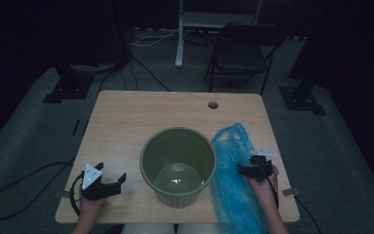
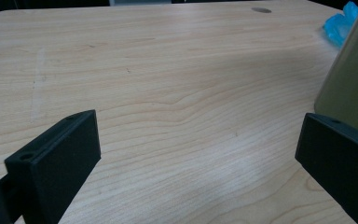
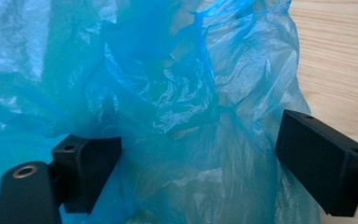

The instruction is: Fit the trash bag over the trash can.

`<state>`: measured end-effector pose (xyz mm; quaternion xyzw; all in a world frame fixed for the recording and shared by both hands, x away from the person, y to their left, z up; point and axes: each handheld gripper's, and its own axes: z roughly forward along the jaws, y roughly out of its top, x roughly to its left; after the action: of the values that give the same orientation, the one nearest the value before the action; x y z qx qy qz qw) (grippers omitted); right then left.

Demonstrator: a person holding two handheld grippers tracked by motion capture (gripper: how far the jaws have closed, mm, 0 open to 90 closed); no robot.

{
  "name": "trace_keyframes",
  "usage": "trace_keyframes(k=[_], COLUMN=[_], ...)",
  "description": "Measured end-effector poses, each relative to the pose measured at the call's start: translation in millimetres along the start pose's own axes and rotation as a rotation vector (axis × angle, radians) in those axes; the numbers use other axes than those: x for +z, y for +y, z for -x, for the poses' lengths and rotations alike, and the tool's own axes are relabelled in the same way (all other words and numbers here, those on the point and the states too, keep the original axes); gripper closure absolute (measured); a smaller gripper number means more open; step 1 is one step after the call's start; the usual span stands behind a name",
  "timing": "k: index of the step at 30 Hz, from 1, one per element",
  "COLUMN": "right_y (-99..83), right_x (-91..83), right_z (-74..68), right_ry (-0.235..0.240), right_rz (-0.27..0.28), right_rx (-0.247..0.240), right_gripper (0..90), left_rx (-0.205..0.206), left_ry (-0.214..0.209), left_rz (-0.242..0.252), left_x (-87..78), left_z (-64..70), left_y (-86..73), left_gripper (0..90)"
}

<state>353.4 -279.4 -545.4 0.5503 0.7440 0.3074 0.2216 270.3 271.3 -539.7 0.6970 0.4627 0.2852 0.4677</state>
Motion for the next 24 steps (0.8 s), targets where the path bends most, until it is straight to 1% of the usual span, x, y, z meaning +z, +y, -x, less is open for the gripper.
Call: trace_keyframes(k=[2, 3, 4, 5, 6, 7, 8, 9, 10, 11, 12, 14, 15, 16, 18, 19, 20, 21, 23, 24], right_y=[1.1, 2.0, 2.7, 3.0, 4.3, 7.4, 10.4, 11.9, 13.5, 15.4, 17.6, 21.4, 23.2, 24.3, 26.3, 26.3, 27.4, 30.5, 34.1, 36.6], right_x=[-0.4, -0.7, -0.3, 0.9, 2.2, 2.2, 1.2, -2.1, -7.3, -14.1, -21.7, -37.6, -45.8, -54.6, -71.3, -71.3, -79.9, -97.4, -111.5, -120.0], right_z=[-2.9, -4.2, -5.2, -6.7, -8.4, -9.8, -11.5, -10.6, -7.1, -3.8, -0.9, 5.7, 7.9, 9.2, 12.1, 12.1, 12.6, 16.1, 19.4, 20.8], right_ry=[0.044, 0.061, 0.087, 0.097, 0.110, 0.112, 0.081, 0.081, 0.123, 0.152, 0.172, 0.225, 0.249, 0.252, 0.289, 0.289, 0.284, 0.311, 0.334, 0.334], right_rz=[0.023, 0.029, 0.037, 0.043, 0.041, 0.020, 0.000, 0.018, 0.046, 0.072, 0.095, 0.135, 0.155, 0.185, 0.239, 0.239, 0.263, 0.323, 0.376, 0.410], right_rx=[-0.042, -0.062, -0.084, -0.088, -0.076, -0.085, -0.107, -0.098, -0.061, -0.037, -0.025, 0.028, 0.032, 0.039, 0.058, 0.058, 0.055, 0.070, 0.096, 0.105], right_gripper=[45.8, 61.5, 83.0, 90.0, 90.0, 90.0, 90.0, 90.0, 90.0, 90.0, 90.0, 90.0, 90.0, 90.0, 90.0, 90.0, 90.0, 90.0, 90.0, 90.0], left_rx=[0.000, -0.002, -0.004, -0.007, -0.012, -0.018, -0.019, -0.020, -0.020, -0.020, -0.019, -0.015, -0.011, -0.007, -0.004, -0.004, -0.004, -0.004, -0.008, -0.011], left_ry=[0.002, 0.002, 0.008, 0.011, 0.010, 0.011, 0.012, 0.008, 0.008, 0.009, 0.006, 0.007, 0.007, 0.008, 0.007, 0.007, 0.007, 0.008, 0.010, 0.009], left_rz=[-0.001, -0.001, -0.003, -0.004, 0.000, 0.001, 0.002, 0.003, 0.004, 0.004, 0.002, -0.001, -0.002, -0.004, -0.004, -0.004, -0.004, -0.006, -0.004, -0.003], left_x=[0.1, 0.2, 0.4, 0.3, 0.3, 0.4, 0.4, 0.3, 0.2, 0.2, 0.3, 0.5, 0.5, 0.5, 0.4, 0.4, 0.4, 0.5, 0.5, 0.6], left_z=[-0.1, -0.2, -0.4, -0.8, -1.3, -1.5, -1.8, -2.1, -2.2, -2.2, -2.0, -1.7, -1.6, -1.3, -0.9, -0.9, -0.9, -0.9, -1.2, -1.3], left_y=[0.1, 0.1, 0.1, 0.2, 0.0, 0.0, 0.0, 0.0, 0.0, 0.0, 0.0, 0.1, 0.2, 0.3, 0.2, 0.2, 0.2, 0.3, 0.2, 0.3], left_gripper=[0.5, 0.5, 0.5, 0.5, 0.5, 0.5, 0.5, 0.5, 0.5, 0.5, 0.5, 0.5, 0.5, 0.5, 0.5, 0.5, 0.5, 0.5, 0.5, 0.5])
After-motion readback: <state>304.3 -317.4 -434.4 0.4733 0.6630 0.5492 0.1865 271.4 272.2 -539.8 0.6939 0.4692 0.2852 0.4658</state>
